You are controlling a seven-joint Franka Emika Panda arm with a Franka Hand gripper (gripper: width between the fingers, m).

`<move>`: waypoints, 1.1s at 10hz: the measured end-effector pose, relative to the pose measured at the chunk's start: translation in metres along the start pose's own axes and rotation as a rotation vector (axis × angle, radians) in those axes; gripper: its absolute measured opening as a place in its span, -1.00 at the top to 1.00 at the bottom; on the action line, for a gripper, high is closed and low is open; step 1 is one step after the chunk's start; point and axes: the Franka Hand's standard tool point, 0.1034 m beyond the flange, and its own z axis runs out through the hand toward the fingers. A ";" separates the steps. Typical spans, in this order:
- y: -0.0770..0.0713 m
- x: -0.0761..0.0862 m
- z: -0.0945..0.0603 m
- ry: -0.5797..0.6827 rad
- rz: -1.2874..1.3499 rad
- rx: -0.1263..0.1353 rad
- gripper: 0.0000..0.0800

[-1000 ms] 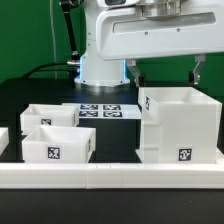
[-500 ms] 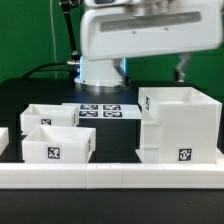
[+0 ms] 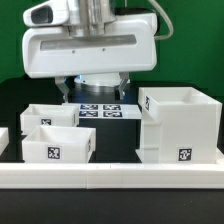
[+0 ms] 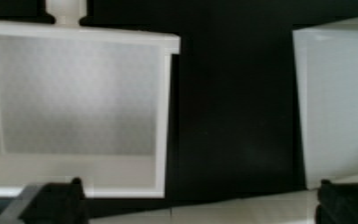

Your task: Assemble drawer

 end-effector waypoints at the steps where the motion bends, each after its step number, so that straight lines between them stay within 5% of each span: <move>1: 0.001 -0.002 0.008 -0.007 -0.007 -0.002 -0.62; 6: 0.006 -0.003 0.010 -0.011 0.011 -0.006 -0.62; 8: 0.026 -0.009 0.022 -0.022 0.038 -0.021 -0.62; 11: 0.031 -0.016 0.044 -0.009 0.041 -0.038 -0.62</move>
Offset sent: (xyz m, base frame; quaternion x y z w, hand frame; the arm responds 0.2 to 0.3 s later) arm 0.0000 0.0000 0.0000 0.0000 0.0000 0.0000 1.0000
